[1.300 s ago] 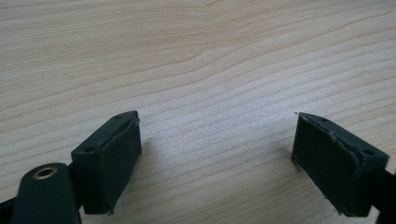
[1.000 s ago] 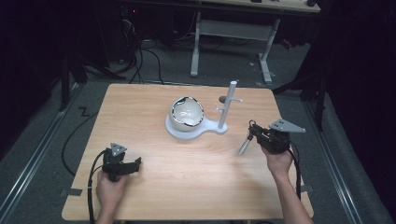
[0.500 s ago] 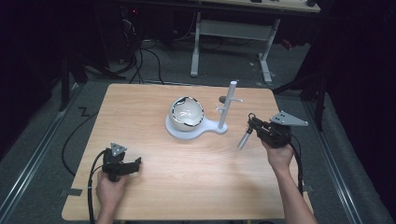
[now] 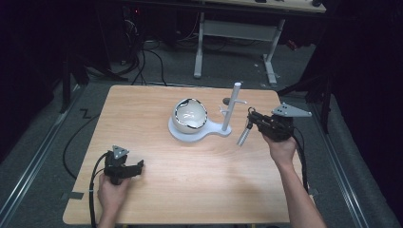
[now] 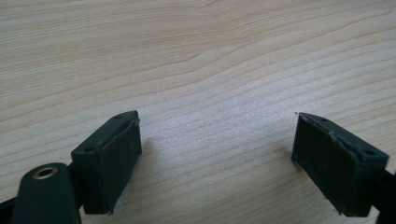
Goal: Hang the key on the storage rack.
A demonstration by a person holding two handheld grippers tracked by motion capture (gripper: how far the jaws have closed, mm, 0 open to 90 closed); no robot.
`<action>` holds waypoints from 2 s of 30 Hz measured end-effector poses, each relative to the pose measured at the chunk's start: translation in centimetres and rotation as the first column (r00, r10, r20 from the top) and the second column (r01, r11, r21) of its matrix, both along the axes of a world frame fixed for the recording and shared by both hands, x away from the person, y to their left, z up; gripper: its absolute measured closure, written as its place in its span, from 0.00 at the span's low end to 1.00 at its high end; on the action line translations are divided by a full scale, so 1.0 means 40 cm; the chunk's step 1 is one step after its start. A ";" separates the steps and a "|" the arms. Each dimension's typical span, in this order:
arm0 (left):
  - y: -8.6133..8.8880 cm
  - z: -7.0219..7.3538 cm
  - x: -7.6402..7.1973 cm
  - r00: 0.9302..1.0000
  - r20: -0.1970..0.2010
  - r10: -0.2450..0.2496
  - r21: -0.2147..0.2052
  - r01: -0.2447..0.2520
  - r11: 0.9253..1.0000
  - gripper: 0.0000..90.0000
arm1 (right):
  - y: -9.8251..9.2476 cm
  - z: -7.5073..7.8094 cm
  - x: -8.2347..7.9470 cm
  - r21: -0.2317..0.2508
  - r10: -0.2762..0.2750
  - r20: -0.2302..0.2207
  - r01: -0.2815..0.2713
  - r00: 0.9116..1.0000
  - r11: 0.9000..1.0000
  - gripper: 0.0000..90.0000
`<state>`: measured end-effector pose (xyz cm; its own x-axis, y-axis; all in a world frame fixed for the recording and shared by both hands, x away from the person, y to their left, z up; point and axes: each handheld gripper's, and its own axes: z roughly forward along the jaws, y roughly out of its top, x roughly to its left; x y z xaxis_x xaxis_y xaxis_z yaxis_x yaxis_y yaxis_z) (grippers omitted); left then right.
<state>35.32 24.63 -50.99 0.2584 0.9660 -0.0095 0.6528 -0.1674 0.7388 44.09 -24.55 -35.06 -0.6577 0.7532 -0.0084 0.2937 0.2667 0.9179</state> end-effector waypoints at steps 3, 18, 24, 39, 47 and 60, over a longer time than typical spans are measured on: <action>0.000 0.000 0.000 1.000 0.000 0.000 -0.001 0.000 1.000 0.18 | 0.009 0.007 0.015 0.002 0.012 -0.012 -0.012 1.000 1.000 0.88; 0.000 0.000 0.000 1.000 0.000 0.000 -0.001 0.000 1.000 0.18 | 0.025 0.015 0.064 0.023 0.025 -0.061 -0.023 0.998 0.999 0.88; 0.000 0.000 0.000 1.000 0.000 0.000 -0.001 0.000 1.000 0.18 | 0.024 0.015 0.080 0.043 0.032 -0.085 -0.028 0.996 0.999 0.88; 0.000 0.000 0.000 1.000 0.000 0.000 -0.001 0.000 1.000 0.18 | 0.016 -0.003 0.114 0.100 0.059 -0.148 -0.044 0.987 0.994 0.88; 0.000 0.000 0.000 1.000 0.000 0.000 -0.001 0.000 1.000 0.18 | 0.013 -0.009 0.124 0.134 0.079 -0.166 -0.057 0.983 0.989 0.88; 0.000 0.000 0.000 1.000 0.000 0.000 -0.001 0.000 1.000 0.18 | 0.014 -0.023 0.140 0.170 0.115 -0.196 -0.081 0.974 0.982 0.87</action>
<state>35.32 24.64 -50.99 0.2586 0.9659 -0.0102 0.6526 -0.1669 0.7391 49.69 -23.99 -35.99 -0.7037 0.6656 0.2486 0.4585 0.1581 0.8745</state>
